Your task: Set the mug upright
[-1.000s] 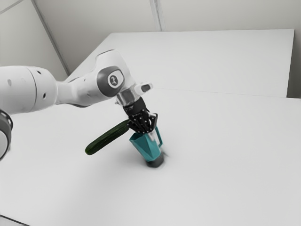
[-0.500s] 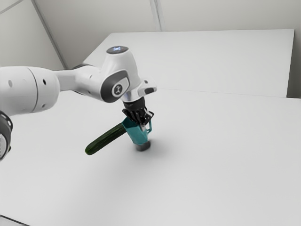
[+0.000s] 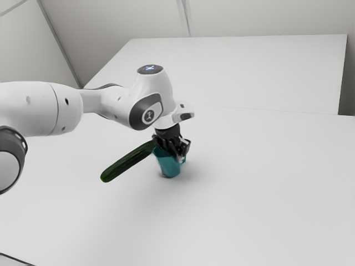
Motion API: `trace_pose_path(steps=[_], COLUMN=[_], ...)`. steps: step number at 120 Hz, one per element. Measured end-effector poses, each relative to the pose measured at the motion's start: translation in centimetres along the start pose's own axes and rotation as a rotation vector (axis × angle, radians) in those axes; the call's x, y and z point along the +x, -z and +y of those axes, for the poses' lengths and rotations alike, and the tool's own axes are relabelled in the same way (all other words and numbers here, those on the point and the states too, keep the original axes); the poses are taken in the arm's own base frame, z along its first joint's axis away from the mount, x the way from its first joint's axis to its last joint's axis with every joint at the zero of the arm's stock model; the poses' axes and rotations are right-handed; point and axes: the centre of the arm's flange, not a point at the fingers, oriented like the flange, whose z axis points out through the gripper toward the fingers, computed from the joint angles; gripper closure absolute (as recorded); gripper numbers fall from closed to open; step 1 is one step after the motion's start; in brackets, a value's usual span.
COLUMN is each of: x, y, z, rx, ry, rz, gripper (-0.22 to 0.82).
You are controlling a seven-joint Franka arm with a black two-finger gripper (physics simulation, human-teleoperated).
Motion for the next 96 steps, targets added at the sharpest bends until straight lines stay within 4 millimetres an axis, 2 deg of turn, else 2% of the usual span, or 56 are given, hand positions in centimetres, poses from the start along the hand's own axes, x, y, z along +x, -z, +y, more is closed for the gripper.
trace_pose_path(steps=[15, 34, 53, 64, 80, 96], x=[-0.2, -0.8, -1.3, -1.6, -1.9, -2.1], y=[1.5, 3.9, 5.8, 7.9, 10.0, 13.8], z=[0.1, -0.2, -0.3, -0.4, -0.7, -1.9], rx=[0.0, 0.003, 0.008, 0.01, 0.012, 0.018], ry=[0.002, 0.008, 0.011, 0.013, 0.017, 0.037], rz=[0.021, 0.048, 0.064, 0.094, 0.121, 0.152], gripper=[0.27, 0.13, 0.06, 0.04, 0.02, 0.01])
